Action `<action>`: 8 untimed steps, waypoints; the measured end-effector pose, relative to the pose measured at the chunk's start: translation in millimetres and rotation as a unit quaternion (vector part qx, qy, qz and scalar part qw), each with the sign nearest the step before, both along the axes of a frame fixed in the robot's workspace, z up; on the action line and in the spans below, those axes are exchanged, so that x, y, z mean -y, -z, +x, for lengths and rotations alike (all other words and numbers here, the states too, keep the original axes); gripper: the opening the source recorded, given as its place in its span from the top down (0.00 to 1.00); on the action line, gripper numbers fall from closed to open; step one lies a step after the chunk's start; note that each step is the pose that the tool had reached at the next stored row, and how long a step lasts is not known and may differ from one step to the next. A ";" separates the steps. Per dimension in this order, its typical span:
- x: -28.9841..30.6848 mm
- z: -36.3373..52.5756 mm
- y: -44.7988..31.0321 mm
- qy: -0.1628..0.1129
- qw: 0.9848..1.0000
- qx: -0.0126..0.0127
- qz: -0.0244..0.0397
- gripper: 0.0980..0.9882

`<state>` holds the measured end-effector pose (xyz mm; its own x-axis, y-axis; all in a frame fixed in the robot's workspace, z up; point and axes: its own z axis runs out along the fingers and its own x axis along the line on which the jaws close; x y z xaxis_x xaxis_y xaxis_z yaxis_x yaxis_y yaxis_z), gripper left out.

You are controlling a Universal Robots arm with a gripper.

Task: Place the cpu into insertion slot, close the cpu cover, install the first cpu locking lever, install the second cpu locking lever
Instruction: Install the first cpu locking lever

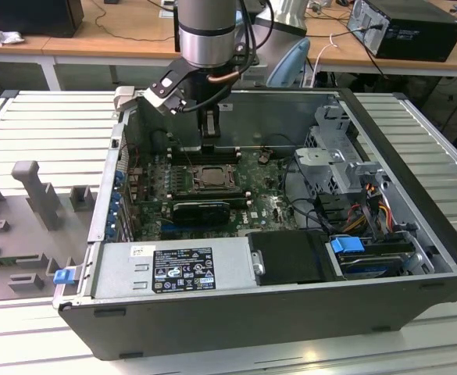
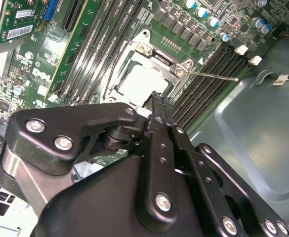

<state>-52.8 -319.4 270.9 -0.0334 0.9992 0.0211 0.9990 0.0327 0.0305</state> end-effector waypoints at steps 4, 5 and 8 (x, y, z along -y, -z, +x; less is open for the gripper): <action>0.0 0.0 -0.8 0.000 1.000 0.000 0.000 0.99; 0.0 0.0 -1.4 0.000 1.000 0.000 0.000 0.99; 0.1 -0.1 -4.5 0.000 1.000 0.000 0.000 0.99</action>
<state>-52.9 -319.6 275.4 -0.0332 0.9992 0.0210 0.9990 0.0325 0.0304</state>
